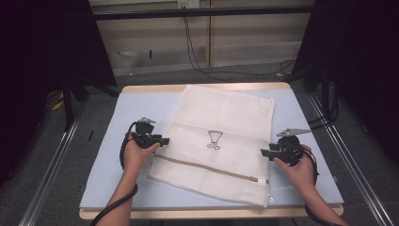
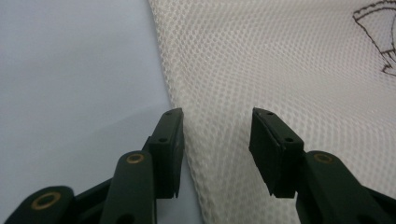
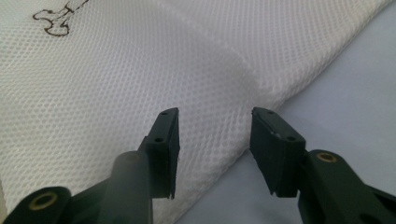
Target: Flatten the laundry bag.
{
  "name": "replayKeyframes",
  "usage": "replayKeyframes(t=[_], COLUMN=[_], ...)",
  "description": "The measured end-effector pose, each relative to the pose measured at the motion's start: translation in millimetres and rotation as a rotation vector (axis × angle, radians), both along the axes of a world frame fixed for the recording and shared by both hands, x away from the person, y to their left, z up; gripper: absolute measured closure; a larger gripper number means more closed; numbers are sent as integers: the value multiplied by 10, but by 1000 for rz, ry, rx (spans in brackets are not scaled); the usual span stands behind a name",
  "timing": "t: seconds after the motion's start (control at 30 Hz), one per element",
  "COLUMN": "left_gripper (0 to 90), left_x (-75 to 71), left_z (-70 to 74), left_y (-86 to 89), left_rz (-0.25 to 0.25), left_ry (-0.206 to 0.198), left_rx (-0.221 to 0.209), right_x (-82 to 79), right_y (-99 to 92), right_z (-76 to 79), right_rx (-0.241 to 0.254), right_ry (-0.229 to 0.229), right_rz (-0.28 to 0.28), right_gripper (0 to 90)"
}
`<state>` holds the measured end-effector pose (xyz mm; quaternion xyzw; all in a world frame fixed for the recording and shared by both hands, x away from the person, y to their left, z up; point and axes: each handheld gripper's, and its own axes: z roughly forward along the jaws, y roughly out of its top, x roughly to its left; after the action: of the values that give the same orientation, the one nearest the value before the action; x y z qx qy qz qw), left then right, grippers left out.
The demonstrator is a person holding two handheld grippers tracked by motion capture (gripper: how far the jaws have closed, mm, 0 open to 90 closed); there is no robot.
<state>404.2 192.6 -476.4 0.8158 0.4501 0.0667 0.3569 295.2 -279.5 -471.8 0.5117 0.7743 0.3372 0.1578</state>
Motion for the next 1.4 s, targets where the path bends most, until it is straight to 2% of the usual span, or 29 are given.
replayKeyframes(t=[0.03, 0.07, 0.1, 0.13, 0.17, 0.2, 0.27, 0.33, 0.4, 0.47, 0.5, 0.73, 0.77, 0.83, 0.93, 1.03, 1.17, 1.33, 1.4], left_gripper=[639, 639, 685, 737, 816, 834, 847, 855, 855, 856, 856, 858, 858, 858, 857, 857, 857, 856, 856], left_x=[3, 7, -6, -11, -13, -22, -40, -74, -126, -187, -252, -425, -448, -499, -563, -602, -634, -671, -685], left_z=[10, 24, 18, 27, 40, 44, 61, 69, 77, 82, 94, 100, 101, 94, 87, 83, 76, 82, 90], left_y=[-9, 1, -13, -7, 8, 10, 31, 49, 83, 124, 181, 319, 339, 377, 430, 458, 462, 467, 454], left_rz=[12, 2, 8, -2, -17, -19, -25, -23, -24, -9, -9, 11, 17, 31, 25, 34, 44, 36, 31], left_ry=[9, 25, 22, 30, 51, 64, 84, 87, 93, 85, 91, 86, 83, 85, 85, 77, 74, 76, 75], left_rx=[-5, 6, 4, 17, 23, 14, 15, 10, -8, -36, -34, -38, -31, -44, -44, -47, -56, -42, -31], right_x=[-23, -23, -33, -30, -34, -35, -27, 17, 36, 78, 102, 270, 295, 364, 423, 422, 392, 377, 367], right_y=[10, 10, 23, 31, 38, 35, 37, 46, 54, 102, 120, 249, 279, 323, 375, 398, 349, 286, 275], right_z=[-21, -21, -34, -54, -58, -47, -43, -23, -15, 15, 18, 83, 102, 128, 146, 129, 65, 33, 36], right_rx=[-7, -7, -21, -29, -35, -37, -38, -44, -41, -65, -69, -59, -62, -63, -58, -61, -28, 11, 18], right_ry=[-3, -3, 3, -1, -1, -4, 6, 16, 24, 28, 25, 3, 6, 7, 12, 21, 13, 22, 4], right_rz=[1, 1, 2, 13, 2, -2, 5, 21, 29, 34, 40, 65, 59, 71, 94, 104, 102, 97, 97], right_gripper=[524, 524, 542, 575, 659, 732, 756, 871, 876, 884, 885, 885, 885, 885, 884, 885, 883, 883, 882])
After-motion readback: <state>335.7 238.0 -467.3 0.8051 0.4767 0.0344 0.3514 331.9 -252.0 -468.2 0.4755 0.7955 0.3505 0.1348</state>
